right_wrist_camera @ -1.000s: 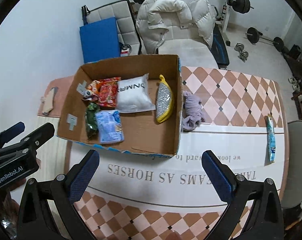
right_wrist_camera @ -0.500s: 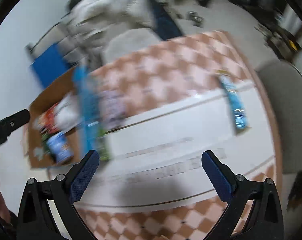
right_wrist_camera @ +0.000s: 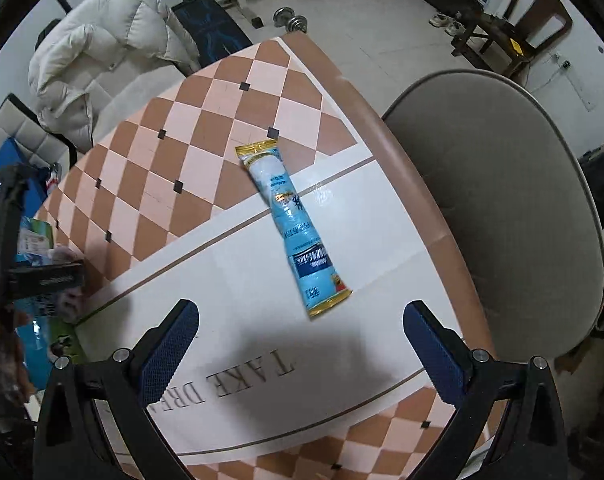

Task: Organize soft objects
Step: 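Grasp the lilac plush with the left tool while the right tool grasps the blue tube pack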

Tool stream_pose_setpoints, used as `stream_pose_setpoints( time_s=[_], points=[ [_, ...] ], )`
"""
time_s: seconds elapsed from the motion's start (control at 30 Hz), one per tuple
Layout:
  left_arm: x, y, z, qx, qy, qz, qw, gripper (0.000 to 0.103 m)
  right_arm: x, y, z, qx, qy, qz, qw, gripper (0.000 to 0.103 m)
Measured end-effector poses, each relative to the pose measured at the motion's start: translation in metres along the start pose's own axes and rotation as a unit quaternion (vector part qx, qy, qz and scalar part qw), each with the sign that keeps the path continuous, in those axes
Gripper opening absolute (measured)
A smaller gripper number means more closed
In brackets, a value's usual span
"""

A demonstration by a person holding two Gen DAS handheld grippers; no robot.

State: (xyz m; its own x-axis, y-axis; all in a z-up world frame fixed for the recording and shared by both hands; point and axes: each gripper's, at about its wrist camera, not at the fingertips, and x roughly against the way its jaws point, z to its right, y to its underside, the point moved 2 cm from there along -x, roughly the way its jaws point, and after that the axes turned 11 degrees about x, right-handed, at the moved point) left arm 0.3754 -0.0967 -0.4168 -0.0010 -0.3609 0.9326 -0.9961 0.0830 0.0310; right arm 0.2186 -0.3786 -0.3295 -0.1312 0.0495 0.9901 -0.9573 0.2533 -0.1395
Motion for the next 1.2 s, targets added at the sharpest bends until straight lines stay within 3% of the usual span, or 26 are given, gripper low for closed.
stream_pose_setpoints(
  time_s=[0.43,0.7,1.0,1.07,1.13,1.2],
  points=[
    [-0.025,-0.01,-0.007,0.054,-0.002,-0.02,0.9983,0.099,-0.052,-0.047,-0.011,0.062,0.003,-0.033,0.998,0.103],
    [-0.02,0.0,-0.009,0.052,0.043,-0.003,0.9977,0.097,-0.111,-0.082,-0.004,0.079,-0.012,-0.086,0.993,0.099],
    [0.007,0.022,0.027,0.007,0.112,0.011,0.9936,0.097,-0.137,-0.075,-0.014,0.095,-0.01,-0.123,0.988,0.092],
    [0.02,0.022,0.022,0.017,0.108,0.032,0.9935,0.097,-0.137,-0.072,-0.016,0.094,-0.012,-0.123,0.988,0.092],
    [0.031,0.015,0.007,0.038,0.083,0.06,0.994,0.097,-0.137,-0.072,-0.017,0.095,-0.011,-0.12,0.988,0.092],
    [0.03,0.004,-0.003,0.055,0.052,0.062,0.9952,0.097,-0.136,-0.074,-0.018,0.095,-0.009,-0.117,0.989,0.092]
  ],
)
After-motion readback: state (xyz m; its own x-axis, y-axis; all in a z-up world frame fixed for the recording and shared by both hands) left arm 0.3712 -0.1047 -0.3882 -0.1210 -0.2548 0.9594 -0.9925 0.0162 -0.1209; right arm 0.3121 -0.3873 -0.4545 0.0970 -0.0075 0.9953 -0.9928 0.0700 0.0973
